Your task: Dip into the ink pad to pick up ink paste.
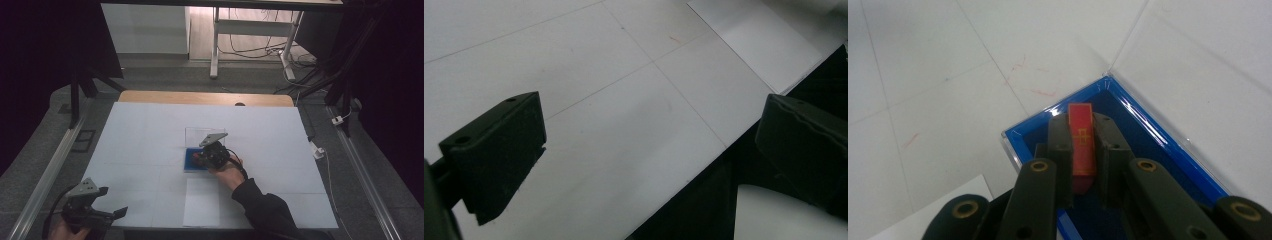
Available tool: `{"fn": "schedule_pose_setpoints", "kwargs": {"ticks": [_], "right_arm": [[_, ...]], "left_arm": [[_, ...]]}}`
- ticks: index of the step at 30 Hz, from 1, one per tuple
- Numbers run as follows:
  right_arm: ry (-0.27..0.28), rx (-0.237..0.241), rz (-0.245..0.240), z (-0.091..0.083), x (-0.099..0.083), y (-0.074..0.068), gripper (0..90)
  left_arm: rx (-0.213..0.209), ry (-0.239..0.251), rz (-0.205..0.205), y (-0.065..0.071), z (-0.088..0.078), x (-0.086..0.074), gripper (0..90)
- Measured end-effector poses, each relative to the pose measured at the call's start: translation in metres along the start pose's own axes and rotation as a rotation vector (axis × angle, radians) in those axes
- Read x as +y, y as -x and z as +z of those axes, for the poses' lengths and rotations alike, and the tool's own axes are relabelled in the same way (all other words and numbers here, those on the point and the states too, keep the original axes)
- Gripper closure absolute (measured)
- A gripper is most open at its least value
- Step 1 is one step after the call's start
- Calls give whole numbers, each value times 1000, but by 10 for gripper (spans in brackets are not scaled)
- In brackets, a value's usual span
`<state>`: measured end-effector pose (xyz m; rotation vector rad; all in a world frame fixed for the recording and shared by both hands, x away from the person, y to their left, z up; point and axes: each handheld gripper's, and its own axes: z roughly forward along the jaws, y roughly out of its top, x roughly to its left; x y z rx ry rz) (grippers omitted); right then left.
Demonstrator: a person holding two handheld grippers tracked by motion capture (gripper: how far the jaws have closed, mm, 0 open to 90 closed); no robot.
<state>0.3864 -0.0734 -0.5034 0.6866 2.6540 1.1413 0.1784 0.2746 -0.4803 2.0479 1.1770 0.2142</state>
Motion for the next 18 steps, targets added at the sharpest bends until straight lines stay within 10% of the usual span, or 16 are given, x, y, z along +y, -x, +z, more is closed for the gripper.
{"fn": "schedule_pose_setpoints", "kwargs": {"ticks": [18], "right_arm": [[49,52,21,-13,8,1,792]], "left_arm": [[-4,1,-4,-1,0,0,4]]}}
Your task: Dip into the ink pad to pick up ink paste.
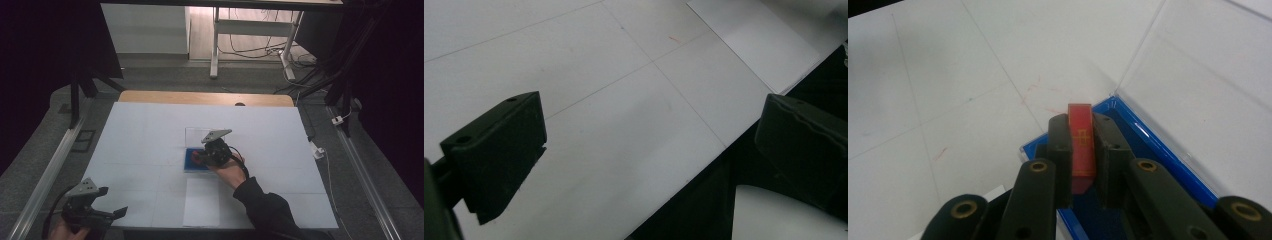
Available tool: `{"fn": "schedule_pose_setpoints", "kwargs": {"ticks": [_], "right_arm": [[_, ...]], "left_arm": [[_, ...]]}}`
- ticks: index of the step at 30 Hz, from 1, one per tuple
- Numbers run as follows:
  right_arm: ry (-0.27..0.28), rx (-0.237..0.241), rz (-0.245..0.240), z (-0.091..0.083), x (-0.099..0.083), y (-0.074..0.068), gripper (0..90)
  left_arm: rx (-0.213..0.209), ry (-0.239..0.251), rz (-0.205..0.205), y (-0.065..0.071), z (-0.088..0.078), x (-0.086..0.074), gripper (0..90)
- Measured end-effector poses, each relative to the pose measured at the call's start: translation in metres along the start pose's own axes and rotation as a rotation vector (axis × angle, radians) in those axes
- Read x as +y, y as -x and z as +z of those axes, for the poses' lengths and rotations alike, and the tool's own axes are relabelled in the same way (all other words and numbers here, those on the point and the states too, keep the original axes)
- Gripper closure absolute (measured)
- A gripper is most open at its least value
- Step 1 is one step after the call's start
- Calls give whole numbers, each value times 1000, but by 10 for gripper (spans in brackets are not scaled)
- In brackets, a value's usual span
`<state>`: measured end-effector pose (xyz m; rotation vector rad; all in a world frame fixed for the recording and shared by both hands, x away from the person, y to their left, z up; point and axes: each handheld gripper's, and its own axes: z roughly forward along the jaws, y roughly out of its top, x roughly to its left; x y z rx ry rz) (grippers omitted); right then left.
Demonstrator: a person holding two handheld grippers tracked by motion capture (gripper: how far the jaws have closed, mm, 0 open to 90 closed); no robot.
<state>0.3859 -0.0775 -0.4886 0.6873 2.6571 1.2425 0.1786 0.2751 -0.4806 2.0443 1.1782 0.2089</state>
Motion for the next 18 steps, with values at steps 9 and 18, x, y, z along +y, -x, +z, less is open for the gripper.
{"fn": "schedule_pose_setpoints", "kwargs": {"ticks": [9,18], "right_arm": [[-3,16,-57,-13,1,-4,792],[1,32,-24,-33,-1,-6,791]], "left_arm": [[-8,1,-1,0,0,1,5],[-25,14,-10,-2,-1,0,2]]}}
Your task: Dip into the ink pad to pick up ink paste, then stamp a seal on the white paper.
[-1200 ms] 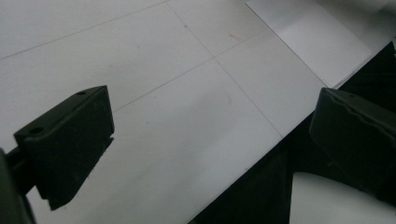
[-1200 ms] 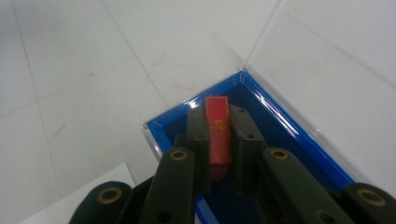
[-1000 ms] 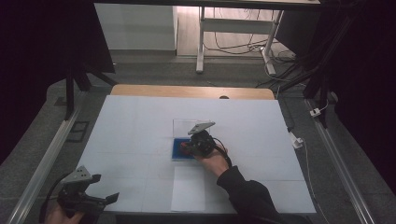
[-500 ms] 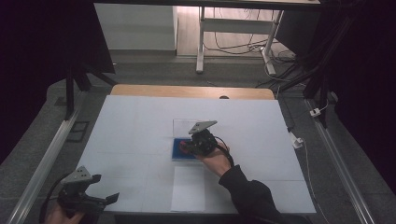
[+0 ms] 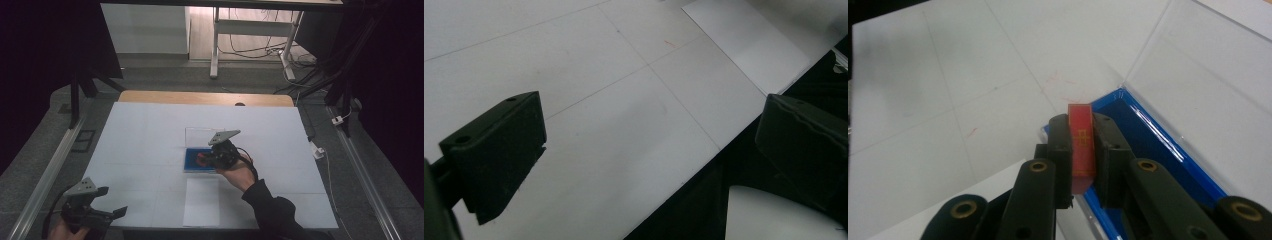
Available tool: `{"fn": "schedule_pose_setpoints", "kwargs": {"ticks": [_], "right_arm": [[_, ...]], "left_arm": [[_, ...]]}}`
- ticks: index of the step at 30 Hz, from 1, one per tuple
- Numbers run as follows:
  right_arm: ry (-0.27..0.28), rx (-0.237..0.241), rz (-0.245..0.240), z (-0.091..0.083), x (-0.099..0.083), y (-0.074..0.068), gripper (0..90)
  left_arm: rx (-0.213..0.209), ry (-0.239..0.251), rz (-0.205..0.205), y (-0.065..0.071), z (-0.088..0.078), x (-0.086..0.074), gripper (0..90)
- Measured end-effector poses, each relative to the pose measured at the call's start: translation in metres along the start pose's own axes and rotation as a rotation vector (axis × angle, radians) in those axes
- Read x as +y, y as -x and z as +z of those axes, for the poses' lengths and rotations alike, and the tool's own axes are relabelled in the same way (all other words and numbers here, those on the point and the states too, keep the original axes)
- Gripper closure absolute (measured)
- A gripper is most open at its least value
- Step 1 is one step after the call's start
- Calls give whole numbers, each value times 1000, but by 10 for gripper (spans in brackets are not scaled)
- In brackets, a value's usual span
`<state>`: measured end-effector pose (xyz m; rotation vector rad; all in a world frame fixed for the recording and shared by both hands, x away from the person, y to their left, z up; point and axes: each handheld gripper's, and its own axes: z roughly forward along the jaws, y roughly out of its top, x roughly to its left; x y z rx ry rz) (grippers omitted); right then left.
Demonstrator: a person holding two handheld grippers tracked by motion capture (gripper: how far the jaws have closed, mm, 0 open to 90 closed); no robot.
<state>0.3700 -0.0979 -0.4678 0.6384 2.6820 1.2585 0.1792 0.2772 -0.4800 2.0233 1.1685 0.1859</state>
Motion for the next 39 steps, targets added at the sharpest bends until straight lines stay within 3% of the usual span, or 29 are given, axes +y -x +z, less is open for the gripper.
{"fn": "schedule_pose_setpoints", "kwargs": {"ticks": [11,25,39], "right_arm": [[13,5,2,-20,-3,-11,792],[41,21,14,-41,-16,-25,792],[10,14,-49,-48,-29,-46,792]], "left_arm": [[39,18,11,0,-1,0,0],[26,11,3,-1,0,0,1],[5,5,3,-2,1,1,4]]}}
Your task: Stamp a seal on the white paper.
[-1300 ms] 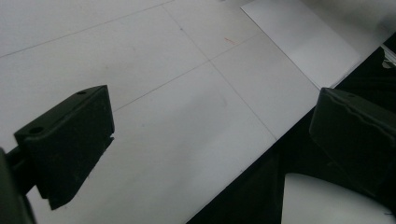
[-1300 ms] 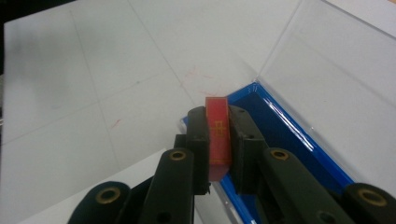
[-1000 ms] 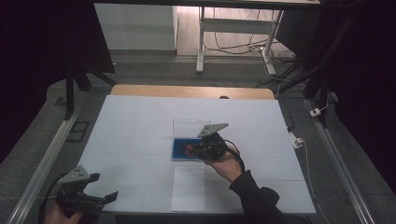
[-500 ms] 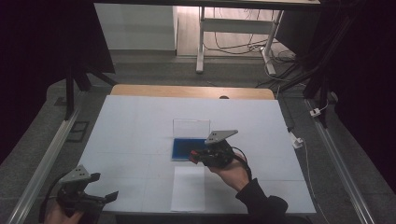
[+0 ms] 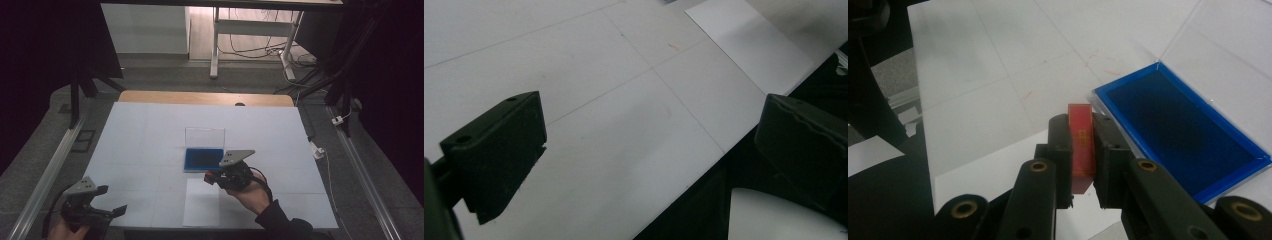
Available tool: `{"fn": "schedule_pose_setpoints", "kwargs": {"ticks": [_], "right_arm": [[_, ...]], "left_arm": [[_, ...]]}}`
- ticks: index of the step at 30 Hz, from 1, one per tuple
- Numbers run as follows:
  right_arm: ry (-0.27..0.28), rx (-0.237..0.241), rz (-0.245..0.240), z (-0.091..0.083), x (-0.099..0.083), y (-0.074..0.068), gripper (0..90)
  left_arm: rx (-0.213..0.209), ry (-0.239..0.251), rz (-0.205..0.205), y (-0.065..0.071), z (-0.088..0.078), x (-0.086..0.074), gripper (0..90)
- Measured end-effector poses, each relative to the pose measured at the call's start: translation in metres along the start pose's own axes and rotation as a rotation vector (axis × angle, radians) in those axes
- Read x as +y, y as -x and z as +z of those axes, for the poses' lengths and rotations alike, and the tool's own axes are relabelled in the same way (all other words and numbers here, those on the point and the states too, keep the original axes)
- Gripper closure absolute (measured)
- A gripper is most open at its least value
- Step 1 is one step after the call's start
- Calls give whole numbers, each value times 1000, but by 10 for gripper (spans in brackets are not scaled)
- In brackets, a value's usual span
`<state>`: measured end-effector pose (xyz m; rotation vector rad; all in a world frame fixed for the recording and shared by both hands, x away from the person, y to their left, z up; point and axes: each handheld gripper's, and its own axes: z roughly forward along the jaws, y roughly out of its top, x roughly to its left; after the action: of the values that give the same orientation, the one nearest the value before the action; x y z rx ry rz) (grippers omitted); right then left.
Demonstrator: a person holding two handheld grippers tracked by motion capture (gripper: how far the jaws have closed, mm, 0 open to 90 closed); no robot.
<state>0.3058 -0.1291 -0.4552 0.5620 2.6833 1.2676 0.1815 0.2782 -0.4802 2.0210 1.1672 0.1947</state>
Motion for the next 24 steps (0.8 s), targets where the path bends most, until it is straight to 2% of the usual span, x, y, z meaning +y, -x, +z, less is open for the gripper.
{"fn": "schedule_pose_setpoints", "kwargs": {"ticks": [3,12,15,16,20,24], "right_arm": [[-4,-5,1,0,-2,-3,792],[-33,23,2,12,-10,-17,793],[-56,27,-27,18,-13,-22,793],[-76,22,-56,23,-15,-24,793],[-81,34,-55,29,-19,-26,793],[-102,30,-78,36,-24,-28,793]], "left_arm": [[0,-4,5,0,0,0,4],[-9,-5,2,0,1,0,4],[-12,-7,6,0,1,0,3],[-14,-8,9,0,1,0,2],[-14,-8,10,0,1,0,1],[-13,-7,12,0,1,0,1]]}}
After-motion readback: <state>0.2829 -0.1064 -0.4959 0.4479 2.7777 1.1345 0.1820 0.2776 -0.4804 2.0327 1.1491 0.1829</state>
